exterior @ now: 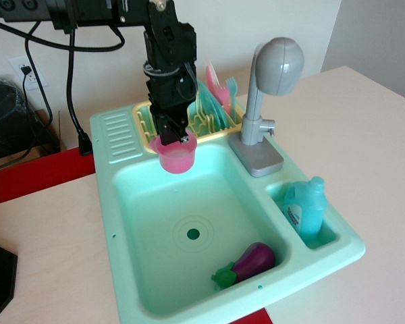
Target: Put cup from sink to drying rack
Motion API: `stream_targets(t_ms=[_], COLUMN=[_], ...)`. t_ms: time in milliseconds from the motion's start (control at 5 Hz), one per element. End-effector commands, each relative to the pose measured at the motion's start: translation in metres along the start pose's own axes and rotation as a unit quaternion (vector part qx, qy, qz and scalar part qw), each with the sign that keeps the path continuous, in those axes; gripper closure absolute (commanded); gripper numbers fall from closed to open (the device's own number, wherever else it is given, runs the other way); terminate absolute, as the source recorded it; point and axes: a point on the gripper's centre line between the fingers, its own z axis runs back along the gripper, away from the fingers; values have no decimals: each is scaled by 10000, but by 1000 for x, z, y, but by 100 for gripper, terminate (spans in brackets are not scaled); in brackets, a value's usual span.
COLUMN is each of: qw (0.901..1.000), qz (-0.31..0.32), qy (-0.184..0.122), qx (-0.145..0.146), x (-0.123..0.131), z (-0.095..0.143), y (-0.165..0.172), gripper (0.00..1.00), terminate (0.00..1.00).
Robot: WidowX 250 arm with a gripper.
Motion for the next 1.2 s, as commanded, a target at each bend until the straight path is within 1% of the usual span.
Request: stream_targets(t_ms=[0,200,400,600,800,1000], qw=[9983,9973,9964,9958,9954,9958], qz=[364,578,716,782,797,760], qy=[-457,-445,-402,-394,-391,-259], qx=[57,113,194,272,358,438], x=[7,10,16,24,31,37], z=[28,25,17,6,-11,-23], y=[41,61,73,78,75,71], gripper=[100,100,100,100,100,100], terminate=[0,0,0,0,0,0])
